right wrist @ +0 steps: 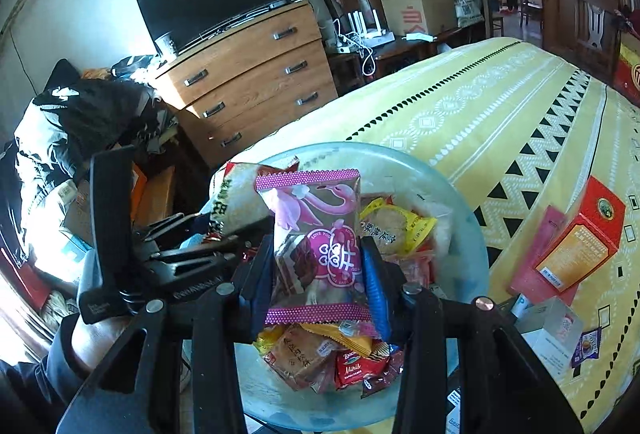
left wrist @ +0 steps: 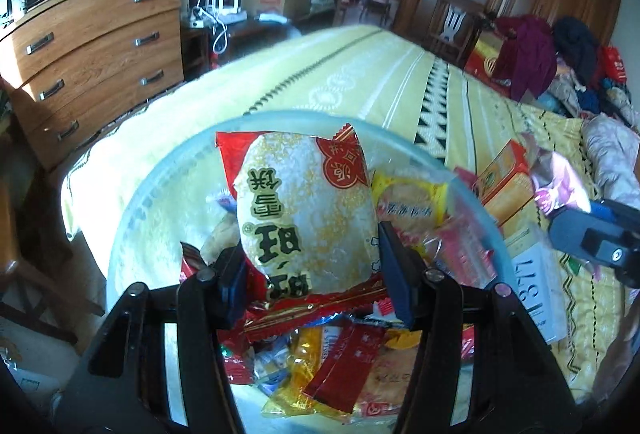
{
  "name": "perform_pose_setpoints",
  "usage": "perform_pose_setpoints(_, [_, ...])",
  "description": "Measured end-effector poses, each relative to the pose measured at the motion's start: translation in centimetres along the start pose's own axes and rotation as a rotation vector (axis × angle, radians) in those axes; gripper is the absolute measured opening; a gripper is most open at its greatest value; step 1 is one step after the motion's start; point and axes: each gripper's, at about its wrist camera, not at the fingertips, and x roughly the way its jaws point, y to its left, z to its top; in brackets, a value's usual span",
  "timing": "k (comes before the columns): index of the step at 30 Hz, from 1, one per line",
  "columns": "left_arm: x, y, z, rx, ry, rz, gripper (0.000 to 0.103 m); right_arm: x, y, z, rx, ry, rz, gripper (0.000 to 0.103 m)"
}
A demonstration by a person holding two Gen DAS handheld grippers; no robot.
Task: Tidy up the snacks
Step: 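Lower both packets into the basin and open both tools to drop them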
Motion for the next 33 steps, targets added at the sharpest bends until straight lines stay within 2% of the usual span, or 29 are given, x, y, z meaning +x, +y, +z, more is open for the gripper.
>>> perform_pose_setpoints(6, [0.3, 0.6, -0.1, -0.006, 0.045, -0.02, 0.057, 0.3, 0.1, -0.2, -0.003, 0.021, -0.001, 0.045])
perform_pose_setpoints(33, [0.4, 1.6, 0.4, -0.018, 0.044, -0.042, 0.058, 1.1, 0.9, -0.1, -0.013, 0.035, -0.008, 0.046])
